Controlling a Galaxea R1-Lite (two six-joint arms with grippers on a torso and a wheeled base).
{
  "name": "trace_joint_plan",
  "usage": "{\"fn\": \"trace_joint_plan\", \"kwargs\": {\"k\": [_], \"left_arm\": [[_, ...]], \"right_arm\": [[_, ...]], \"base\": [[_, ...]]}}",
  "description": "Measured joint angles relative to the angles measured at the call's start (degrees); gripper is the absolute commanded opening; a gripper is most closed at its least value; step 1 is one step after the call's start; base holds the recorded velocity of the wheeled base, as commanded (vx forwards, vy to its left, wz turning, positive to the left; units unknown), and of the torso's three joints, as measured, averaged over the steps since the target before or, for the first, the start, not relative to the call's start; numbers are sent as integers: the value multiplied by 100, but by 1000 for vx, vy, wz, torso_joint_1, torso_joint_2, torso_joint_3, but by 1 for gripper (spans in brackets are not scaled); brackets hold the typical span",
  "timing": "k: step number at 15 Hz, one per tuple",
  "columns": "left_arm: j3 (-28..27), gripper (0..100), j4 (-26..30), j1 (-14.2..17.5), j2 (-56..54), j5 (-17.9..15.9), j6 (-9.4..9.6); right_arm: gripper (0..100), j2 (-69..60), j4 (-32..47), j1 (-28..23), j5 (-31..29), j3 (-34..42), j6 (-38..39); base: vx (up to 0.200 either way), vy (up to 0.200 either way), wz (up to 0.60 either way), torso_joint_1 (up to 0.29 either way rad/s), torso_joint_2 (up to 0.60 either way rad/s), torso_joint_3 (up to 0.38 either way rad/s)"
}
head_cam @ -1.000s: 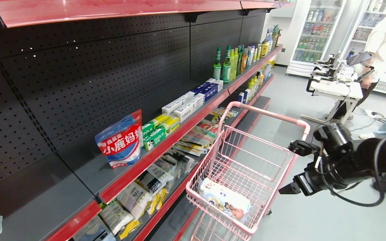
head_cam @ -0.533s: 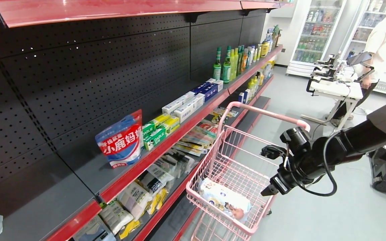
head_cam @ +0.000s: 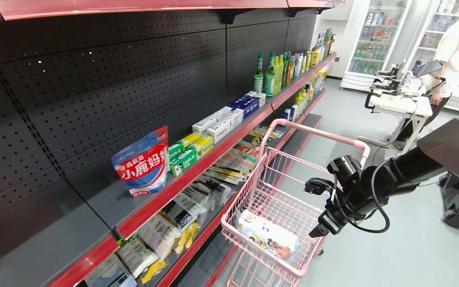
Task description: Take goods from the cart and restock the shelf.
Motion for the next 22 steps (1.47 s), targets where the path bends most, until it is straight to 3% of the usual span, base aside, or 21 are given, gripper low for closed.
{"fn": "trace_joint_plan", "kwargs": {"k": [10,22], "left_arm": [[0,100,-2,0,2,-2,-2],[0,100,0,0,2,-2,0]], "right_arm": [[100,505,0,-77,332,-466,-1086],[100,918,2,139,736,-909,-1215]], "base": [[0,0,0,-132,293,159],[0,0,0,-76,176,97]]}}
